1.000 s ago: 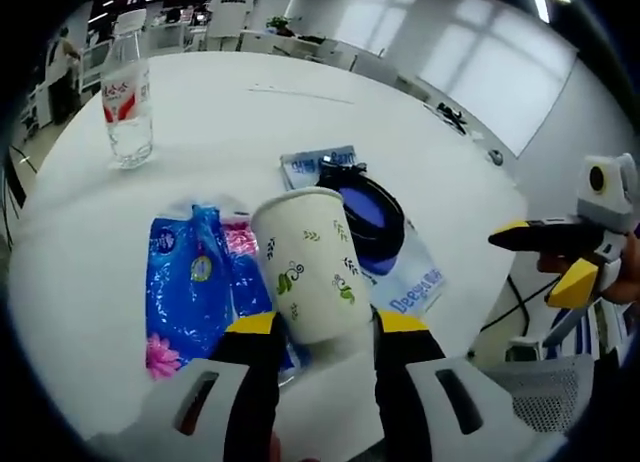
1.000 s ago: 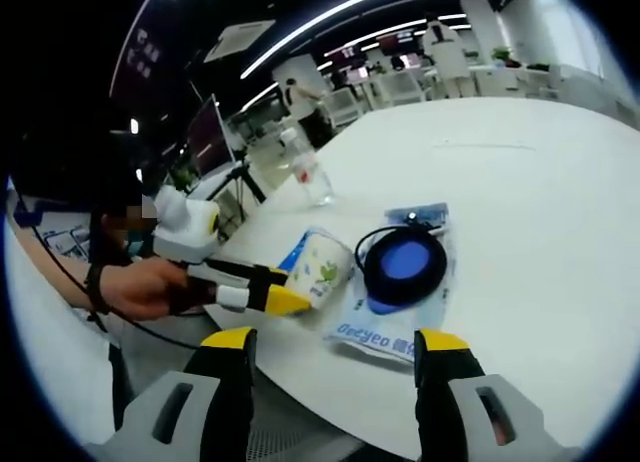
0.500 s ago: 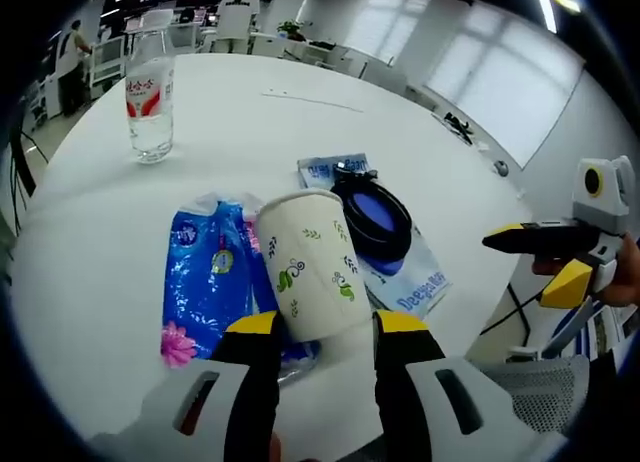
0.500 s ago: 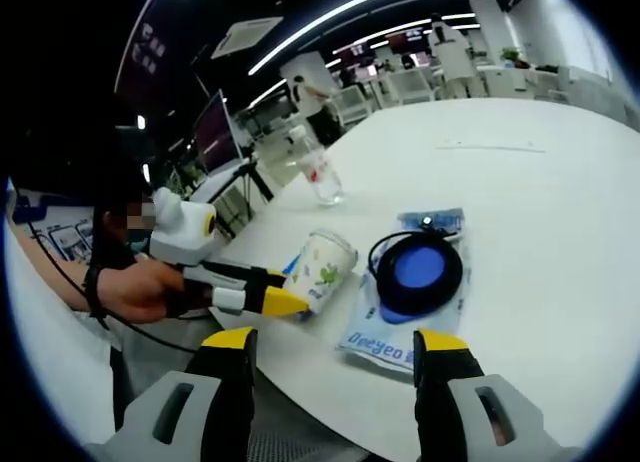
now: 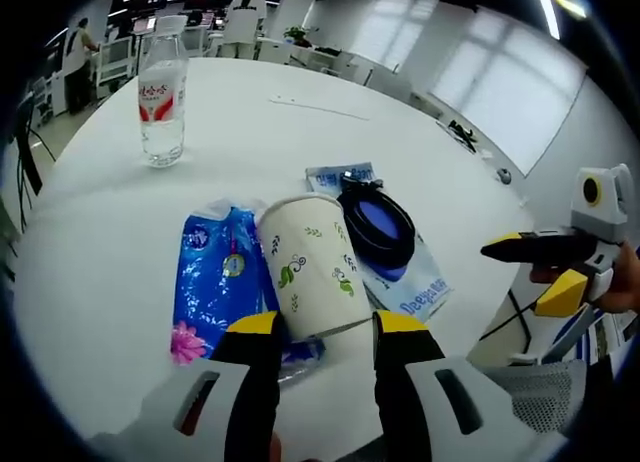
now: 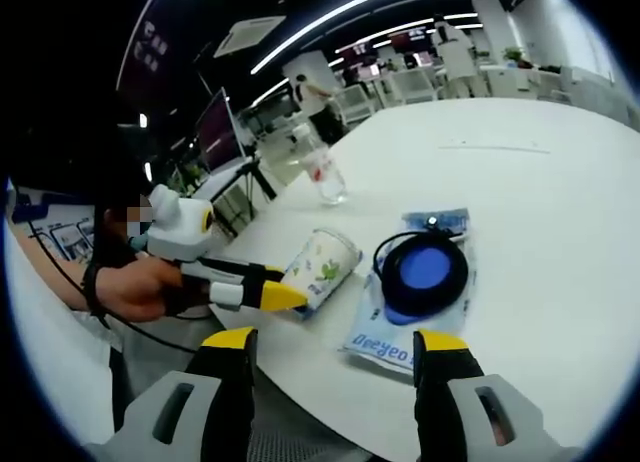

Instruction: Arrange the tabletop items into an orderly group along one side of the table until the central work area is clear of visible clutter.

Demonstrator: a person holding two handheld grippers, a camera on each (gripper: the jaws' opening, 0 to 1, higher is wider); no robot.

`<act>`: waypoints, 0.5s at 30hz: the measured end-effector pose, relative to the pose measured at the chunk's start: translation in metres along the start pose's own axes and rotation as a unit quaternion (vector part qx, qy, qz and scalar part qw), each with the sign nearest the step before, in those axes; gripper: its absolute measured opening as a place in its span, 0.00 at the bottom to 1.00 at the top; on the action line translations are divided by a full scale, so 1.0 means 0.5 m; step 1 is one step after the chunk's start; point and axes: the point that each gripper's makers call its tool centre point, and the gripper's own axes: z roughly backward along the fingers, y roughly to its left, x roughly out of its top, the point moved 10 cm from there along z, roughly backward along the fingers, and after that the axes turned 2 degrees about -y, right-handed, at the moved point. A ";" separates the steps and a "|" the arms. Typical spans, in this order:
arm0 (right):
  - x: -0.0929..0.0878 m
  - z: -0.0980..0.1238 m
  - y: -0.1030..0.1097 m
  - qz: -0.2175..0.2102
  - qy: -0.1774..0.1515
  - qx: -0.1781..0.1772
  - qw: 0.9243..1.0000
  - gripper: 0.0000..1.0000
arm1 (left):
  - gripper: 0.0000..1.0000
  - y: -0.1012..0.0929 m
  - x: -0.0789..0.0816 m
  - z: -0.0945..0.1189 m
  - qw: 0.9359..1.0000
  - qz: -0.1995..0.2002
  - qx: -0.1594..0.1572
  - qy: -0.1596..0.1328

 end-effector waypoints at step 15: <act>-0.009 0.000 -0.001 -0.001 0.001 0.000 1.000 0.63 | 0.35 0.005 -0.005 0.023 1.000 0.001 0.007 -0.012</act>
